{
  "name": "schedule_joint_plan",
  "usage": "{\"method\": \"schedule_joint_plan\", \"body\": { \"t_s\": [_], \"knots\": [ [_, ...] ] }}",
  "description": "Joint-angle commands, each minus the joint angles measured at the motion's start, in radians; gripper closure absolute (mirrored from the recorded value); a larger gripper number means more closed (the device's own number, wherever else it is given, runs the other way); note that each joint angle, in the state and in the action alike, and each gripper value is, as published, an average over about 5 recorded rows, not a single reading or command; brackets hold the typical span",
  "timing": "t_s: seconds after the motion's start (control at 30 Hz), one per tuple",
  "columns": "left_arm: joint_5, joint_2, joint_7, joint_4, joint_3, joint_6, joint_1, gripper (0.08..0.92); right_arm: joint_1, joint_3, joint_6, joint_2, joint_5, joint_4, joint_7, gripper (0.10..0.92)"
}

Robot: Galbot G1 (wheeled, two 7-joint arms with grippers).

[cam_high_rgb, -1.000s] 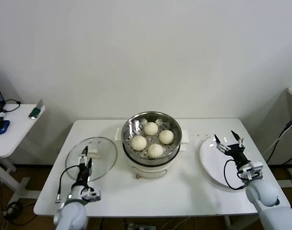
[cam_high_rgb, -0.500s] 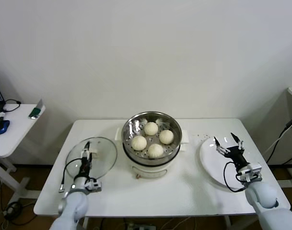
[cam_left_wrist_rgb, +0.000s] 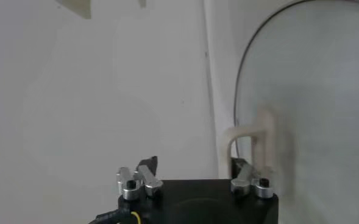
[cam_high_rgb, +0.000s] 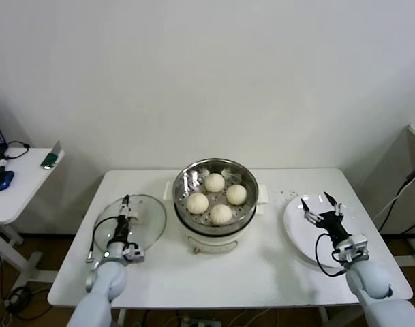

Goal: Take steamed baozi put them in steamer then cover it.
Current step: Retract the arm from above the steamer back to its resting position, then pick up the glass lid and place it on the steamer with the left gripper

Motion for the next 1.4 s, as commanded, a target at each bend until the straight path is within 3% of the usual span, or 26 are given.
{"method": "schedule_joint_plan", "body": {
  "t_s": [0.03, 0.4, 0.67, 1.07, 1.4],
  "knots": [
    [0.005, -0.002, -0.001, 0.042, -0.001, -0.011, -0.027, 0.339, 0.0, 0.002, 0.002, 0.007, -0.012, -0.005, -0.004, 0.203],
    [-0.017, 0.002, 0.0, 0.012, -0.005, -0.03, -0.014, 0.66, 0.007, 0.001, 0.006, 0.021, -0.029, -0.018, -0.006, 0.203],
    [-0.056, 0.045, 0.003, -0.139, -0.008, 0.017, 0.061, 0.851, 0.011, 0.002, 0.01, 0.024, -0.034, -0.03, -0.008, 0.203],
    [-0.1, 0.119, 0.003, -0.531, -0.06, 0.206, 0.29, 0.855, 0.025, 0.002, 0.013, 0.018, -0.037, -0.048, -0.014, 0.203],
    [-0.135, 0.188, -0.003, -0.763, -0.052, 0.369, 0.422, 0.855, 0.043, -0.006, 0.013, 0.017, -0.038, -0.067, -0.02, 0.203]
  ]
}}
